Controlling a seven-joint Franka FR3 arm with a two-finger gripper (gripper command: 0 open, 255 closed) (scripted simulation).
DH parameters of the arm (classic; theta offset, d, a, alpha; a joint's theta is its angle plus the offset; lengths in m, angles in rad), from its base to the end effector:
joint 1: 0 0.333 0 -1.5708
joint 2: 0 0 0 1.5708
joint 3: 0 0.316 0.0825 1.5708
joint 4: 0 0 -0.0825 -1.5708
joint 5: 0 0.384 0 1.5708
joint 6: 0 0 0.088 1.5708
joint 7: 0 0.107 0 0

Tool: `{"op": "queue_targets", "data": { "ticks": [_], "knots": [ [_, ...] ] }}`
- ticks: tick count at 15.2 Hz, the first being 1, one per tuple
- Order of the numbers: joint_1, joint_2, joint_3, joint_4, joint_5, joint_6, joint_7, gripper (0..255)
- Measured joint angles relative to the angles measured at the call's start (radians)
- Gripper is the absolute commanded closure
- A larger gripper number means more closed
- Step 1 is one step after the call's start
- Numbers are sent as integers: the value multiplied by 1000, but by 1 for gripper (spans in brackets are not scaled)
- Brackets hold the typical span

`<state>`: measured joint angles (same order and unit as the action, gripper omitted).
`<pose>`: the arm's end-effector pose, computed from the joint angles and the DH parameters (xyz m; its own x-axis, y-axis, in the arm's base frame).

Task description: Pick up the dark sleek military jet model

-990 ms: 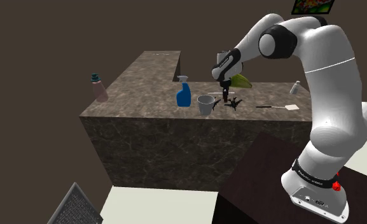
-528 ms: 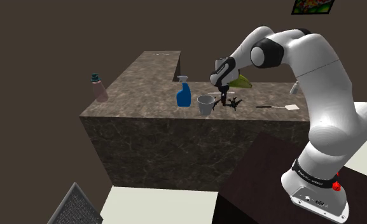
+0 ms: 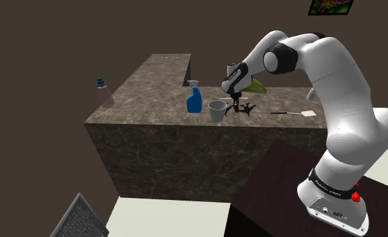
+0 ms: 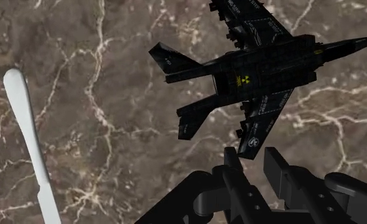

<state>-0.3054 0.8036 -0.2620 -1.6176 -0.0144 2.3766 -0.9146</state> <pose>0.5905 -0.3513 0.1629 0.8975 0.4057 -0.1728 0.4254 -0.8998 0.0968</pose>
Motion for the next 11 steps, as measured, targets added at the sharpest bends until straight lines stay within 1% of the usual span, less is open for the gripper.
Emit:
{"op": "queue_targets", "data": {
  "ticks": [6, 11],
  "knots": [
    [0, -3, -1, -5, -1, -1, 0, 255],
    [3, -28, -5, -7, -4, -32, -3, 255]
  ]
}}
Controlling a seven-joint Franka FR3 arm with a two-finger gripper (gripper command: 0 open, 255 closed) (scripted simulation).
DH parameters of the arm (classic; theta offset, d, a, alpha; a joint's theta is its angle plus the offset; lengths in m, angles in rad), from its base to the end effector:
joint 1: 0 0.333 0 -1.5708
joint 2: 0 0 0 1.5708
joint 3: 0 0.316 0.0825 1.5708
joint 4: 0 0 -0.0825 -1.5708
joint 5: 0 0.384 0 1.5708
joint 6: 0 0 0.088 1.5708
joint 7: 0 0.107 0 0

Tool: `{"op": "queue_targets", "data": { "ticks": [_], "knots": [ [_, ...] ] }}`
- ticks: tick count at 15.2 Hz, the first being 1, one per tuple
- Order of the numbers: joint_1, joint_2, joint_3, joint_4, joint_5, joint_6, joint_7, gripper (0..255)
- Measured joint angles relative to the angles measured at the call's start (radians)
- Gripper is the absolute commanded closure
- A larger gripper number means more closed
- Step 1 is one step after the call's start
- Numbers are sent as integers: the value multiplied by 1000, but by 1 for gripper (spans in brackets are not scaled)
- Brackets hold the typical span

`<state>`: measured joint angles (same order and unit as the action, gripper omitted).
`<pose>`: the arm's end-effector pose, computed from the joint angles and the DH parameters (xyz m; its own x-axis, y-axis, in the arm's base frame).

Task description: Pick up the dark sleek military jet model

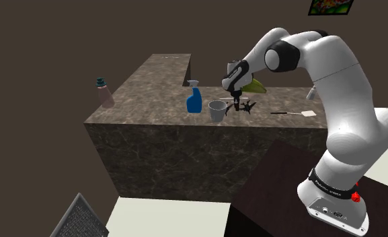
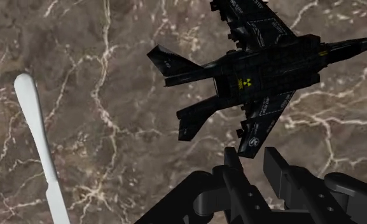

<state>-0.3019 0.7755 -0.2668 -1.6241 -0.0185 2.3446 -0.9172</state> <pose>0.5892 -0.3514 0.1770 0.8965 0.4047 -0.1801 0.4246 -0.9010 0.0890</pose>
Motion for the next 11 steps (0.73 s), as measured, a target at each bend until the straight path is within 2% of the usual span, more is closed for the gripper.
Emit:
{"op": "queue_targets", "data": {
  "ticks": [11],
  "knots": [
    [11, -102, -15, -17, -14, -84, -10, 255]
  ]
}}
